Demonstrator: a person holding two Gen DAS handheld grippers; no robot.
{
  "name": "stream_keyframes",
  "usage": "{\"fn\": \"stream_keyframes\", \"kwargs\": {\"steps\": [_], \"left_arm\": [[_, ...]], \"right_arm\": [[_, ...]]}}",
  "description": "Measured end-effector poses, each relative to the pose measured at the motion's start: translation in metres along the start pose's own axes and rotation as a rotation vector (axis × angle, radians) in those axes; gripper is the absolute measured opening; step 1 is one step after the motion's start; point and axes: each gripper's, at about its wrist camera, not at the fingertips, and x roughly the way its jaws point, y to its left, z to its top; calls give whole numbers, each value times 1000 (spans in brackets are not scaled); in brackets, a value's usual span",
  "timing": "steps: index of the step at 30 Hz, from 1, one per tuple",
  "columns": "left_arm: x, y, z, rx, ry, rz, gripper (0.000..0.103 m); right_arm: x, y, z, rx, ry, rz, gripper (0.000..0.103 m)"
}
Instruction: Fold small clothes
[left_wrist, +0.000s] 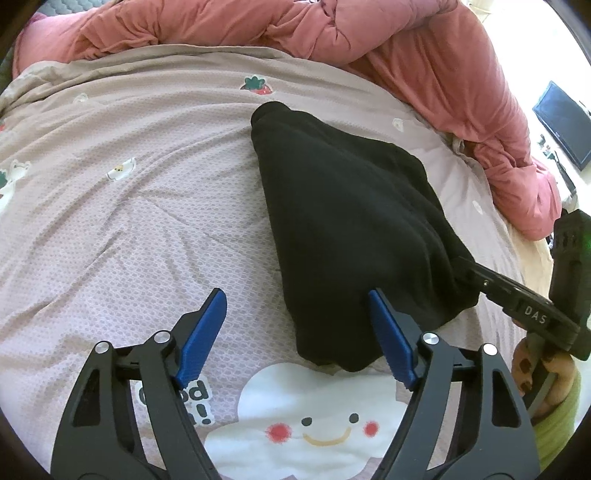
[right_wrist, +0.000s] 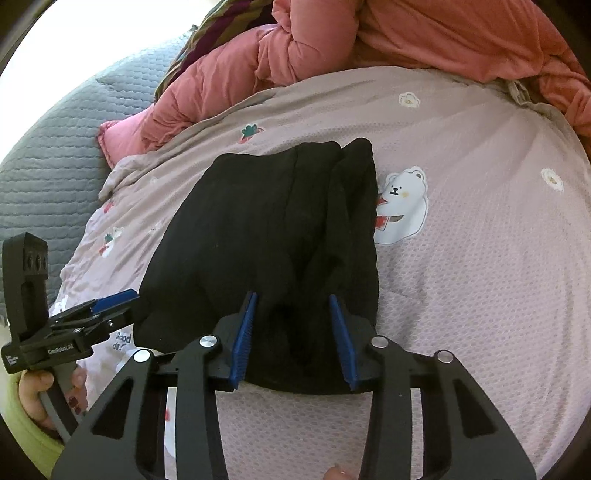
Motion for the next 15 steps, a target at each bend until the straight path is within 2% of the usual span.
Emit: {"fn": "stream_keyframes", "kwargs": {"steps": [4, 6, 7, 8, 10, 11, 12, 15], "left_arm": [[1, -3, 0, -8, 11, -34, 70], [5, -7, 0, -3, 21, -41, 70], [8, -8, -2, -1, 30, -40, 70], [12, -7, -3, -2, 38, -40, 70], [17, -3, -7, -20, 48, -63, 66], [19, -1, -7, -33, 54, -92, 53], [19, 1, -7, -46, 58, -129, 43], [10, 2, -3, -32, 45, -107, 42]], "right_arm": [[2, -4, 0, 19, 3, 10, 42], [4, -10, -2, 55, 5, 0, 58], [5, -13, -3, 65, 8, 12, 58], [6, -14, -4, 73, 12, 26, 56], [10, -14, -5, 71, 21, 53, 44], [9, -11, -4, 68, 17, 59, 31], [7, -8, -3, 62, 10, 63, 24], [-10, 12, 3, 21, -37, 94, 21]]}}
